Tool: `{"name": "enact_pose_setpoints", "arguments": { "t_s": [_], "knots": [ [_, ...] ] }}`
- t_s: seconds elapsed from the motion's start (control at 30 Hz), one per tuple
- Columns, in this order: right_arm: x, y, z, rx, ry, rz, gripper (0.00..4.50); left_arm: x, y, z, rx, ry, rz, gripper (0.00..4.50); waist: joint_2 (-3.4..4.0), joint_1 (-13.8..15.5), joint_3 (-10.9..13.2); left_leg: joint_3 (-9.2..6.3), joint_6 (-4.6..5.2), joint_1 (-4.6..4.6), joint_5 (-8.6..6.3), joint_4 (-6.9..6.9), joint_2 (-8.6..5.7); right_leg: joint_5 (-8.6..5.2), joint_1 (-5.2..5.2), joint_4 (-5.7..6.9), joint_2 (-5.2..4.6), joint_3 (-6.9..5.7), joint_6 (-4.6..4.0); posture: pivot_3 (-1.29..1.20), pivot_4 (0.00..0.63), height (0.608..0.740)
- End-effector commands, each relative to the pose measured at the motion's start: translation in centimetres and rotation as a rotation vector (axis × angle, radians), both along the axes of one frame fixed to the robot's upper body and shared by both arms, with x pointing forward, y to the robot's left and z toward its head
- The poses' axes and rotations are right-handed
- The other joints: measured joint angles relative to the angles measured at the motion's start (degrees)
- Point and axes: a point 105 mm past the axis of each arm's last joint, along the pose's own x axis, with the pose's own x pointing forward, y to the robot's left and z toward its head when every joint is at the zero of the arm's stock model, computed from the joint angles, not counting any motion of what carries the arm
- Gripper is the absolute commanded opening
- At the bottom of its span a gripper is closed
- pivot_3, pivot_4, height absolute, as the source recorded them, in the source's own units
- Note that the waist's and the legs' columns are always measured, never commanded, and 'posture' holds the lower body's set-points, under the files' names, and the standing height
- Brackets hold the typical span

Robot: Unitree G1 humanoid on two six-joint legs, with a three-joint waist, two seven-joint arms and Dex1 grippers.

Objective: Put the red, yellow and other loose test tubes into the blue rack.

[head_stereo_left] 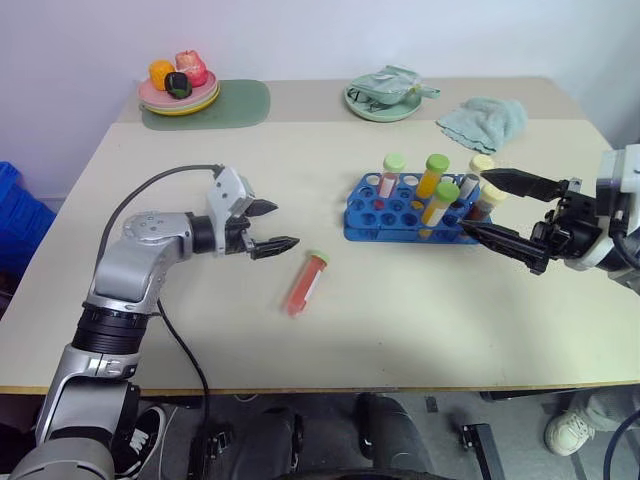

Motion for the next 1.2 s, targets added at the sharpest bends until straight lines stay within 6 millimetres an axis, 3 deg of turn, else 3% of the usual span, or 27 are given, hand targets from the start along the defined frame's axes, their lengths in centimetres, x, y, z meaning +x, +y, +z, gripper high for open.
{"name": "enact_pose_setpoints", "arguments": {
  "t_s": [0.03,0.2,0.4,0.6,0.9,1.07,1.2],
  "knots": [
    [-0.5,-0.1,0.4,-0.034,-0.031,0.019,4.33,-0.2,-0.7,0.5,0.011,0.079,0.068,4.5,0.0,0.1,0.0,0.0,0.0,0.01,0.0,0.01,0.0,0.0,0.0,0.0,0.0,0.0,0.0,0.0,0.15,0.74],
    [0.0,0.2,0.4,-0.019,-0.033,0.021,4.33,-0.7,-2.1,0.1,0.074,0.208,0.11,4.5,-0.01,0.7,0.0,0.01,-0.01,0.02,0.0,0.03,-0.01,0.0,0.0,0.01,0.0,0.01,0.0,0.0,0.15,0.74],
    [0.4,0.4,-0.1,-0.016,-0.031,0.021,4.33,-1.6,-3.3,0.8,0.062,0.568,0.137,4.5,-0.05,0.8,0.0,-0.05,-0.03,-0.02,0.01,0.08,-0.05,0.0,0.01,0.03,0.01,0.0,0.0,0.0,0.15,0.74],
    [0.6,0.7,-0.8,-0.009,-0.012,0.036,4.33,-0.9,-7.0,3.5,0.08,0.723,0.033,4.5,-0.12,0.8,0.1,-0.11,-0.14,-0.01,0.07,0.08,-0.05,0.0,-0.01,0.07,0.01,-0.01,0.0,0.0,0.15,0.74],
    [0.5,0.9,-1.6,-0.004,-0.004,0.031,4.33,-0.9,-7.3,3.4,0.266,0.689,0.083,4.5,-0.08,0.5,0.1,-0.12,-0.28,0.04,0.15,-0.09,-0.06,0.0,-0.08,0.06,-0.01,0.01,0.0,0.0,0.15,0.74],
    [0.6,0.7,-1.7,-0.004,-0.005,0.022,4.33,-1.1,-6.3,2.5,0.386,0.698,0.114,4.5,-0.08,0.7,0.1,-0.11,-0.28,0.02,0.15,-0.08,-0.11,0.0,-0.09,0.05,-0.01,0.02,0.0,0.0,0.15,0.74],
    [0.8,0.7,-1.9,-0.001,-0.002,0.02,4.33,-1.8,-6.9,2.7,0.38,0.734,0.069,4.5,-0.08,0.8,0.1,-0.12,-0.28,0.01,0.15,-0.07,-0.1,0.0,-0.09,0.06,0.0,0.02,0.0,0.0,0.15,0.74]
  ]
}}
